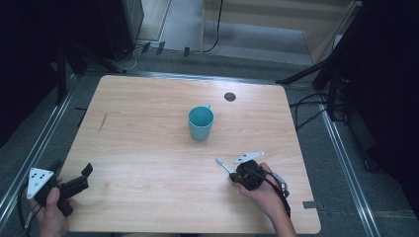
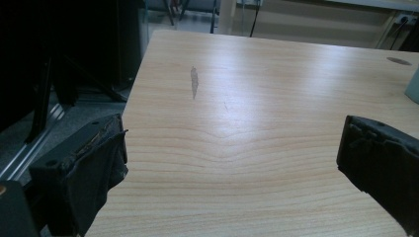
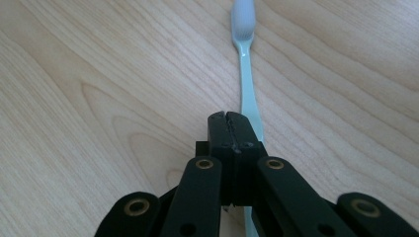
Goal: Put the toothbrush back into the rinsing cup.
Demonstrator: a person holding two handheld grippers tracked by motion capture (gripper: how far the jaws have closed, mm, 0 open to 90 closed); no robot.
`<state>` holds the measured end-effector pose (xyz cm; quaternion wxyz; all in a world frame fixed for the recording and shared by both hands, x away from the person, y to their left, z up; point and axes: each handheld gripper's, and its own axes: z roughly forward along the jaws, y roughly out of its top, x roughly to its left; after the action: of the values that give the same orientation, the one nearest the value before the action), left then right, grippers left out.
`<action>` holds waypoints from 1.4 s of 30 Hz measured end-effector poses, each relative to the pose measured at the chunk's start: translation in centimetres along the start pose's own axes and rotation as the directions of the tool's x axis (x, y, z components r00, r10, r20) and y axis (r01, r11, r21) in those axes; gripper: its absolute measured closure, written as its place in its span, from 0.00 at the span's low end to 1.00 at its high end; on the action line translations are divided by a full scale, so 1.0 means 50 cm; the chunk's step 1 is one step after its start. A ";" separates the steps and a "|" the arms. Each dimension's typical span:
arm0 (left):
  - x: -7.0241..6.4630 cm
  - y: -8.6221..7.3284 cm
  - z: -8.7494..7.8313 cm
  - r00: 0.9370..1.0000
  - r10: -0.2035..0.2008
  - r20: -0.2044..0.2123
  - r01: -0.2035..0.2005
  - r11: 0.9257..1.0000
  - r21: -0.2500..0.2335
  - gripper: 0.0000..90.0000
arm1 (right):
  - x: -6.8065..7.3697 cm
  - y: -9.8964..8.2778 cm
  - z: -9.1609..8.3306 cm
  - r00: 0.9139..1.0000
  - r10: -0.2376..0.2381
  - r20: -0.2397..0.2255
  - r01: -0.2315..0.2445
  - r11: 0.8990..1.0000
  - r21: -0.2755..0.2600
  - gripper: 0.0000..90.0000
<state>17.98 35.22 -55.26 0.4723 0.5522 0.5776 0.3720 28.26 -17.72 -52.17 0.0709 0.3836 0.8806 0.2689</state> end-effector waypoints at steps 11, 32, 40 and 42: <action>0.000 0.000 0.000 1.000 -0.002 0.002 0.002 1.000 -0.001 0.00 | -0.012 0.013 0.003 0.999 0.022 0.031 -0.022 1.000 -0.002 1.00; 0.001 0.000 0.000 1.000 -0.004 0.003 0.004 1.000 0.000 0.00 | -0.034 0.052 -0.048 0.996 -0.001 0.088 -0.017 0.978 0.208 0.80; 0.001 0.000 0.000 1.000 -0.002 0.003 0.002 1.000 0.001 0.00 | -0.029 0.060 -0.030 0.997 -0.016 0.080 -0.008 0.957 0.289 0.79; 0.001 0.000 0.000 1.000 -0.002 0.003 0.002 1.000 0.000 0.00 | -0.028 0.063 -0.024 0.997 -0.017 0.076 -0.007 0.953 0.302 0.79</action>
<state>17.97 35.26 -55.27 0.4736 0.5519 0.5776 0.3708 30.81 -17.45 -49.62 0.0466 0.3978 0.9089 0.1157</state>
